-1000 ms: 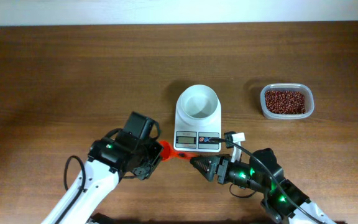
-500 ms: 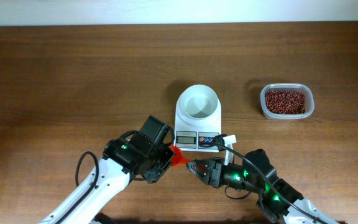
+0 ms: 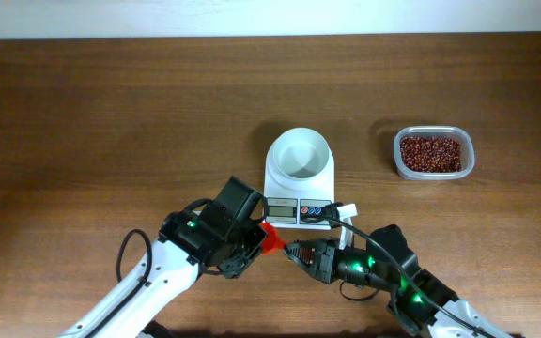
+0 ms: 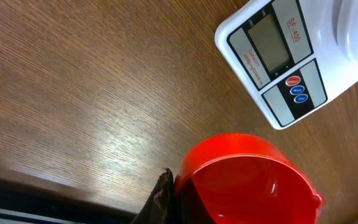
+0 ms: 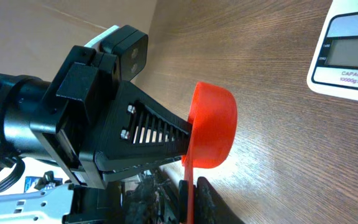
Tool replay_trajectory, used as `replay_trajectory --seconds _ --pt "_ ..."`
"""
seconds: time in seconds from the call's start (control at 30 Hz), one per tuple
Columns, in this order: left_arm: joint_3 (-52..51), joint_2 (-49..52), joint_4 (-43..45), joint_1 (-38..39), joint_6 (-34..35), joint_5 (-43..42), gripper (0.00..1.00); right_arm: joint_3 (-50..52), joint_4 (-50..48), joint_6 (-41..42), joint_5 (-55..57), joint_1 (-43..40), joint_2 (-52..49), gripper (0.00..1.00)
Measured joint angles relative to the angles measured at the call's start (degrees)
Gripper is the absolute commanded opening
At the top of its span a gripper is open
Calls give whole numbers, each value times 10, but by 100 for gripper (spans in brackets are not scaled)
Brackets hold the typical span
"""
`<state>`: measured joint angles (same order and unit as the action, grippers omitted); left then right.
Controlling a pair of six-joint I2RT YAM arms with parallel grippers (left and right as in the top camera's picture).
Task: Scoop and weigh 50g on scale
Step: 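Close the right gripper on the scoop handle near the left gripper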
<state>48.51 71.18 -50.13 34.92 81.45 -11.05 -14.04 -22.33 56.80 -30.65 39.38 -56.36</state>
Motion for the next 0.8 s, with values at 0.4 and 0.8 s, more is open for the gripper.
replay_trajectory --seconds 0.4,0.8 --pt "0 0 1 0 -9 1 0 0 3 0 13 0 -2 23" --pt "0 1 30 3 -69 24 0 0 9 0 12 1 -2 23"
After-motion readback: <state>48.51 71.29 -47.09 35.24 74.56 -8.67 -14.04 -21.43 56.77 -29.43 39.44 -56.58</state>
